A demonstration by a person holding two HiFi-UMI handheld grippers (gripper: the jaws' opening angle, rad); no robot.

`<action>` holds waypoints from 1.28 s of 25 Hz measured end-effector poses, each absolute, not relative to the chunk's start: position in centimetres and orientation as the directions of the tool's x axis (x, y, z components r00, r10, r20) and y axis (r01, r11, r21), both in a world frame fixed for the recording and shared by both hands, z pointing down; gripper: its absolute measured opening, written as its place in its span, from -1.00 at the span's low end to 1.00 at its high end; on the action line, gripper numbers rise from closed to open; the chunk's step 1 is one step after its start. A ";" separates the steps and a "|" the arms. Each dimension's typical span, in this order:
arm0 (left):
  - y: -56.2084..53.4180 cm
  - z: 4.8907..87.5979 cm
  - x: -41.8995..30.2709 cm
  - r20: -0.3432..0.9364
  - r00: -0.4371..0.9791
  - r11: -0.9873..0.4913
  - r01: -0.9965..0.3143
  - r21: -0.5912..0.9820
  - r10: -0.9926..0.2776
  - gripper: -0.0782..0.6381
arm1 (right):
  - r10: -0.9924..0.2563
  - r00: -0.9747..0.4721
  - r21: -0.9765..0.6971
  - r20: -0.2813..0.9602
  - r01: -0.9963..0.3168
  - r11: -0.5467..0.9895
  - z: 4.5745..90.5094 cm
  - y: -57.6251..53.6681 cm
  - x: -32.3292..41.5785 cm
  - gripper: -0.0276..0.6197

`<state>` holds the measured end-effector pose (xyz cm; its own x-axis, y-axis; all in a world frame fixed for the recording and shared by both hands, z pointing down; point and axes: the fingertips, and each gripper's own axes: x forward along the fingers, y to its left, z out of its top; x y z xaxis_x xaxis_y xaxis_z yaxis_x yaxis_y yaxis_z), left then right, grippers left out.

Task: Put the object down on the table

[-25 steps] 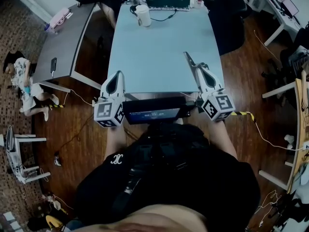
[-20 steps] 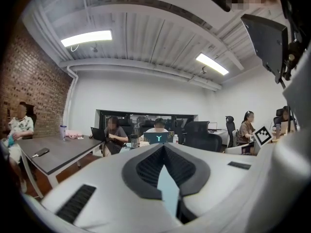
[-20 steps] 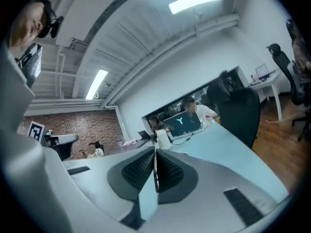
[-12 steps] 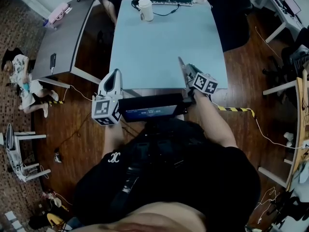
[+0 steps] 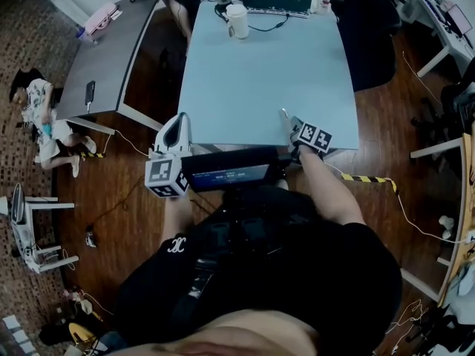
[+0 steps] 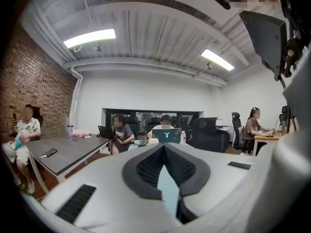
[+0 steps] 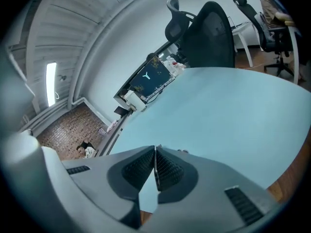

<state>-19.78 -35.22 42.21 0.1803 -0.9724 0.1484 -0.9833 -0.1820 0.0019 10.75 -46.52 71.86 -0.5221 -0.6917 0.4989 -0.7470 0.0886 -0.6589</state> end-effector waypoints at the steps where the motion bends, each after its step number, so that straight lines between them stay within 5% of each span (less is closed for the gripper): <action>1: -35.4 42.2 -19.9 0.149 0.180 -0.182 -0.983 -0.001 -0.972 -0.78 | -0.686 -0.521 -0.660 0.508 -0.747 0.079 72.4 -46.4 10.7 -0.93; 7: -36.4 42.3 -20.3 0.158 0.179 -0.184 -0.983 -0.015 -0.971 -0.78 | -0.671 -0.524 -0.693 0.524 -0.720 0.021 74.2 -47.2 10.4 -0.82; 12: -37.1 42.5 -20.7 0.163 0.173 -0.178 -0.984 -0.014 -0.971 -0.78 | -0.666 -0.488 -0.549 0.565 -0.824 0.138 74.6 -47.7 10.4 -0.65; 15: -37.5 42.7 -20.7 0.170 0.177 -0.182 -0.983 -0.014 -0.970 -0.78 | -0.664 -0.479 -0.461 0.574 -0.859 0.221 74.4 -48.2 10.0 -0.15; 22: -38.3 43.5 -20.2 0.184 0.191 -0.195 -0.981 0.000 -0.964 -0.78 | -0.747 -0.394 -0.102 0.535 -0.908 0.406 72.0 -49.5 10.6 0.24; 29: -39.1 43.7 -18.4 0.185 0.206 -0.210 -0.978 -0.003 -0.961 -0.78 | -0.875 -0.434 0.012 0.215 -0.894 0.447 60.0 -50.3 11.1 0.20; 32: -39.1 43.3 -17.6 0.176 0.201 -0.205 -0.979 -0.006 -0.964 -0.78 | -0.892 -0.452 0.057 0.030 -0.890 0.453 52.1 -49.0 11.8 -0.34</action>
